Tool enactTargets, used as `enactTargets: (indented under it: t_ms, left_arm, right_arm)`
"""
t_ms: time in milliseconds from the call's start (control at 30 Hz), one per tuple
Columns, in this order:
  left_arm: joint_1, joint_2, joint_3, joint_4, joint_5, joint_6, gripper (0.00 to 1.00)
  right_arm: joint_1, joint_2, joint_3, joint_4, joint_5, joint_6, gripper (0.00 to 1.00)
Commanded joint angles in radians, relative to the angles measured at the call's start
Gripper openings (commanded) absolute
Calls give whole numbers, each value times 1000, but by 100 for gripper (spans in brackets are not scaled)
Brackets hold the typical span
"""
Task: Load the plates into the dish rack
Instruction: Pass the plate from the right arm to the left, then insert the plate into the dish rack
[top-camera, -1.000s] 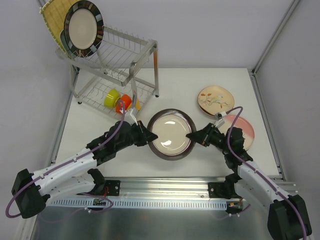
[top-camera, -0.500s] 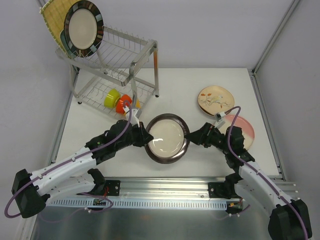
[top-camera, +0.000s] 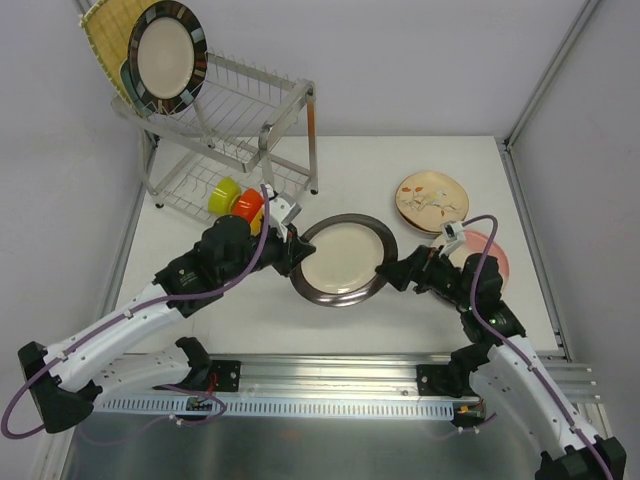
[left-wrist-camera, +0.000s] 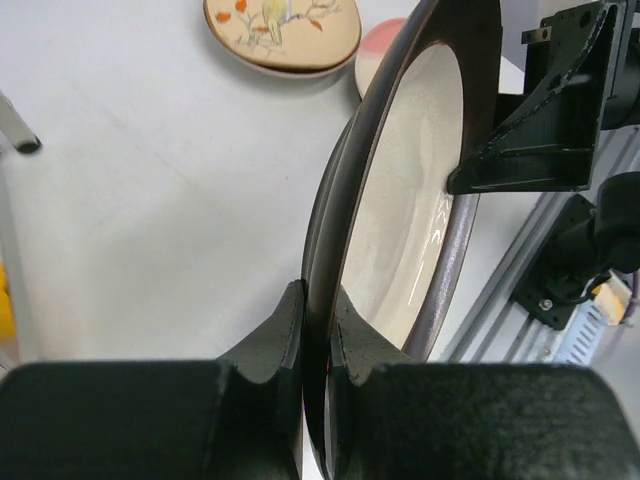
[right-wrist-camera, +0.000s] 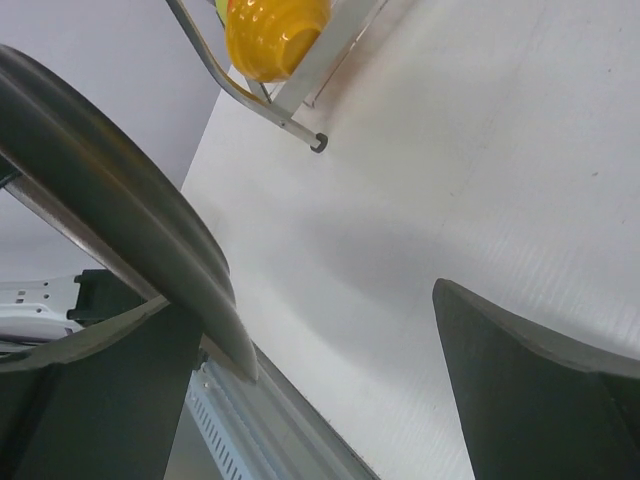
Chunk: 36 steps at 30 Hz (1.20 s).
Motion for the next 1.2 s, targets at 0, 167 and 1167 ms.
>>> enactTargets:
  t_ms: [0, 167, 1167]
  left_arm:
    - [-9, -8, 144, 182, 34, 146, 0]
    - [-9, 36, 270, 179, 22, 255, 0]
    - [54, 434, 1044, 175, -268, 770, 0]
  right_arm:
    - [1, -72, 71, -50, 30, -73, 100]
    - [1, -184, 128, -90, 30, -110, 100]
    - [1, -123, 240, -248, -81, -271, 100]
